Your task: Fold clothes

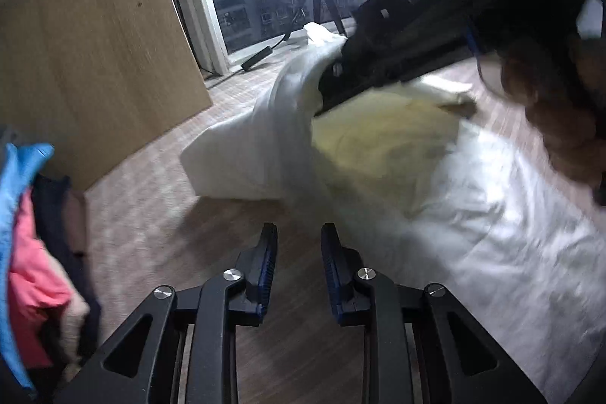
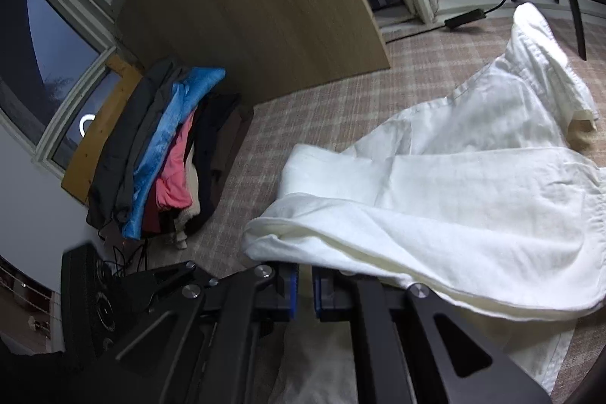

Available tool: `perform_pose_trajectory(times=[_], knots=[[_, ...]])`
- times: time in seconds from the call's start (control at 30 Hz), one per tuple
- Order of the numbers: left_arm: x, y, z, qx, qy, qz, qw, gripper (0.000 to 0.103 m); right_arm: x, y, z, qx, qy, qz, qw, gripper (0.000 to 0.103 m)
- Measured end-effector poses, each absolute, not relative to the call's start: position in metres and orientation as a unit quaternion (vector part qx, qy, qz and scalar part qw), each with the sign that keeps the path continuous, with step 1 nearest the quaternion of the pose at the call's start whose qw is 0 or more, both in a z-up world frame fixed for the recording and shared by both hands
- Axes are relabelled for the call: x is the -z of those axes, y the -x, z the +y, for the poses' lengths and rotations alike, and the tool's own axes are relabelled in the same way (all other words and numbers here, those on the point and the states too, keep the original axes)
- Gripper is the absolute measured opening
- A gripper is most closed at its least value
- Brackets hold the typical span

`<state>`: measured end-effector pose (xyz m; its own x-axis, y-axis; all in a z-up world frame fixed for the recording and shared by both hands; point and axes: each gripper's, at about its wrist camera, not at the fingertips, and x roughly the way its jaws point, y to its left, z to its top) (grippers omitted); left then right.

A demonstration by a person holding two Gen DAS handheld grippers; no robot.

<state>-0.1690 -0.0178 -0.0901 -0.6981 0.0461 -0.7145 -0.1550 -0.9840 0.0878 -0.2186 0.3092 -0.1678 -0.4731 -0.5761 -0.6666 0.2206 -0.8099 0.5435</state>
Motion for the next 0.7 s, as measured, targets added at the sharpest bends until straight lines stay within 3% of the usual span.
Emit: perform_pose_trajectory(times=[0.1, 0.17, 0.2, 0.23, 0.5, 0.6, 0.7], knots=[[0.089, 0.177, -0.019, -0.92, 0.383, 0.046, 0.067, 0.028, 0.172, 0.219, 0.307, 0.83, -0.459, -0.201, 0.245, 0.007], [0.089, 0.181, -0.019, -0.92, 0.384, 0.037, 0.07, 0.018, 0.172, 0.221, 0.309, 0.83, -0.458, -0.202, 0.245, 0.007], [0.089, 0.181, -0.022, -0.919, 0.386, 0.033, 0.068, 0.002, 0.171, 0.222, 0.31, 0.831, -0.457, -0.2, 0.245, 0.007], [0.089, 0.179, -0.025, -0.918, 0.389, 0.029, 0.067, 0.002, 0.17, 0.224, 0.311, 0.83, -0.459, -0.201, 0.247, 0.007], [0.083, 0.164, -0.029, -0.918, 0.391, 0.065, 0.026, 0.006, 0.175, 0.233, 0.31, 0.824, -0.47, -0.19, 0.252, 0.007], [0.074, 0.158, -0.019, -0.922, 0.382, 0.047, 0.043, 0.017, 0.175, 0.234, 0.31, 0.824, -0.471, -0.19, 0.251, 0.007], [0.073, 0.163, -0.006, -0.92, 0.384, 0.029, 0.07, 0.021, 0.174, 0.235, 0.309, 0.824, -0.472, -0.186, 0.251, 0.007]])
